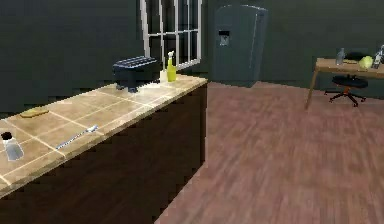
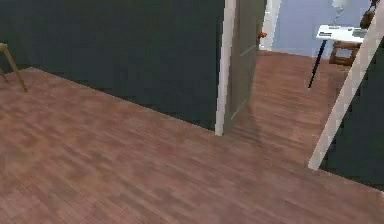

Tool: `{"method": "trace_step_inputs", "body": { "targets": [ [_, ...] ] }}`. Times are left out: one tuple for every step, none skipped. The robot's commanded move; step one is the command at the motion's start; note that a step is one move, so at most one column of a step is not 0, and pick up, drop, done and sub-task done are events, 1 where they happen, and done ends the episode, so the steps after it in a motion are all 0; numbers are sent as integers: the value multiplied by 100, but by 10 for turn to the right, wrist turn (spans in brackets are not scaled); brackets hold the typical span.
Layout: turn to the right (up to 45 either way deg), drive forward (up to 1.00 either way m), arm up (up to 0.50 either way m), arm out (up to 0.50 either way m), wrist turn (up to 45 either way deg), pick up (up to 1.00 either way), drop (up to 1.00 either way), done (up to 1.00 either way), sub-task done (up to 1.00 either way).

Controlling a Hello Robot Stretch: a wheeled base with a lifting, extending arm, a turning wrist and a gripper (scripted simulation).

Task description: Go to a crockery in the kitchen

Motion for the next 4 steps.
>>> {"method": "trace_step_inputs", "body": {
  "targets": [
    [450,0,0,0,0,0,0,0,0],
    [0,10,0,0,0,0,0,0,0],
    [-450,0,0,0,0,0,0,0,0],
    [-420,0,0,0,0,0,0,0,0]
  ]
}}
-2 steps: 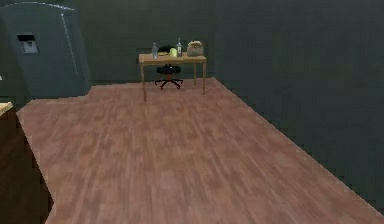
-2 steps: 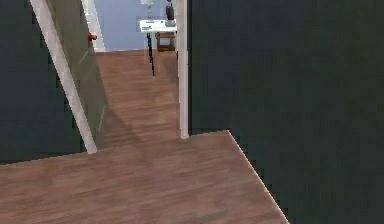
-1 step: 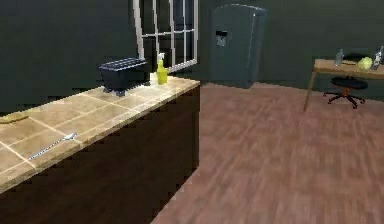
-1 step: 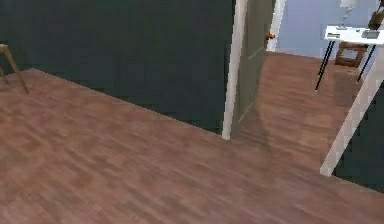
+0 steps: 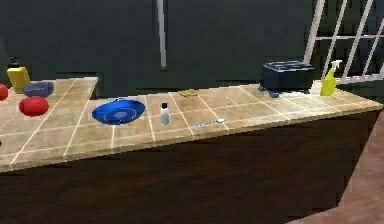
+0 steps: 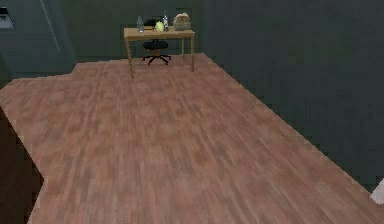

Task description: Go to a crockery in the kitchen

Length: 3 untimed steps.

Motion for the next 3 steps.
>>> {"method": "trace_step_inputs", "body": {
  "targets": [
    [0,20,0,0,0,0,0,0,0],
    [-390,0,0,0,0,0,0,0,0],
    [0,0,0,0,0,0,0,100,0]
  ]
}}
